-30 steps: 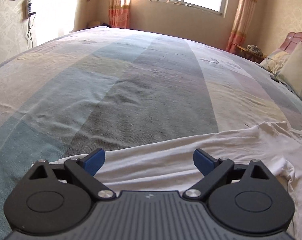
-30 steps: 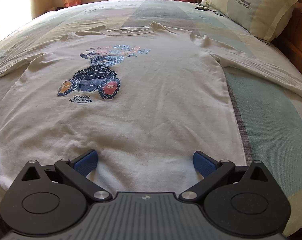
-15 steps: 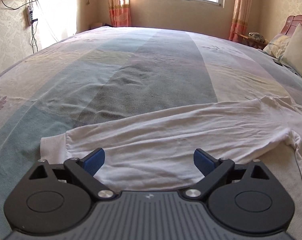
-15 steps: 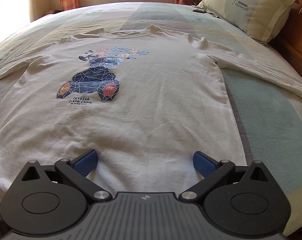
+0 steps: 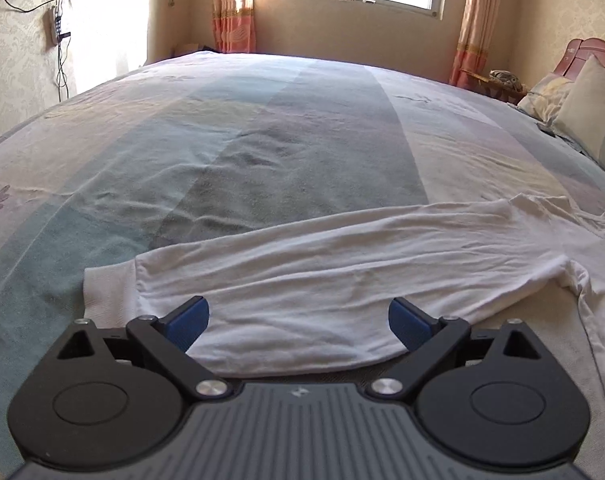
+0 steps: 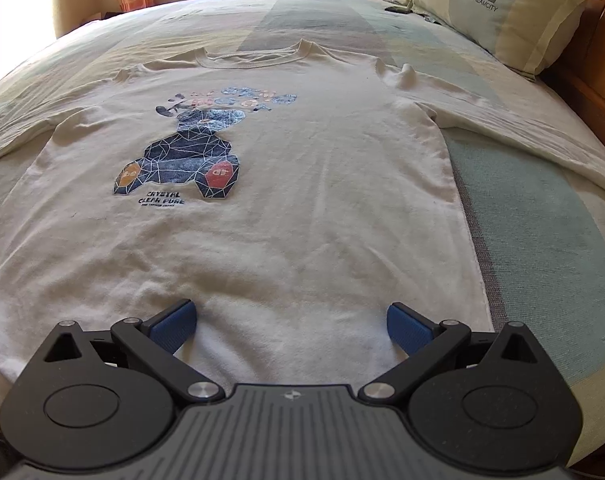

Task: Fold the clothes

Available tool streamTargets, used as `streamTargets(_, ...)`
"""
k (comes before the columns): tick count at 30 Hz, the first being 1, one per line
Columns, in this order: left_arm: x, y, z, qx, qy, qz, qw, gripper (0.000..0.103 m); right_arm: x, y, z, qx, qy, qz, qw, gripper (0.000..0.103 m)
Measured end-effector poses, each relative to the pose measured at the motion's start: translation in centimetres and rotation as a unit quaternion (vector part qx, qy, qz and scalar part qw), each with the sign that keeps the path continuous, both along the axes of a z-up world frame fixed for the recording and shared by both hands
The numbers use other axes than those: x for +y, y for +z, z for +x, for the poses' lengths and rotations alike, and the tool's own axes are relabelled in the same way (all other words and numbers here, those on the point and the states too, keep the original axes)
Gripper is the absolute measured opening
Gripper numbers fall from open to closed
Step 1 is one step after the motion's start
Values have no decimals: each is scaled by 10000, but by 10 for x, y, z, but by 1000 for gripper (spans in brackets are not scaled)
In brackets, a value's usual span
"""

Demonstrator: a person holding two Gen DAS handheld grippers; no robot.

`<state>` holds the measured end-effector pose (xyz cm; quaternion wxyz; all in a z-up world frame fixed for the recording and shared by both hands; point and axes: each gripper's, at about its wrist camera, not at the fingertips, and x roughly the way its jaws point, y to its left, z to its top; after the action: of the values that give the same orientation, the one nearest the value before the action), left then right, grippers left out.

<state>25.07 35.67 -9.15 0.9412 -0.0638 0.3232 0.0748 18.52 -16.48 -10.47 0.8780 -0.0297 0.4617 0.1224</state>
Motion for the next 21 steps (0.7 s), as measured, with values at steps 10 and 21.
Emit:
streamTargets(10,-41,-29,7,273,-580,35,9979,97,59,29,-13,-299,680,890,9933,103)
streamTargets(21,-75,19,-12,145,-1170,25,9930,97,80,-12,-24,-446,1056,16,9934,103)
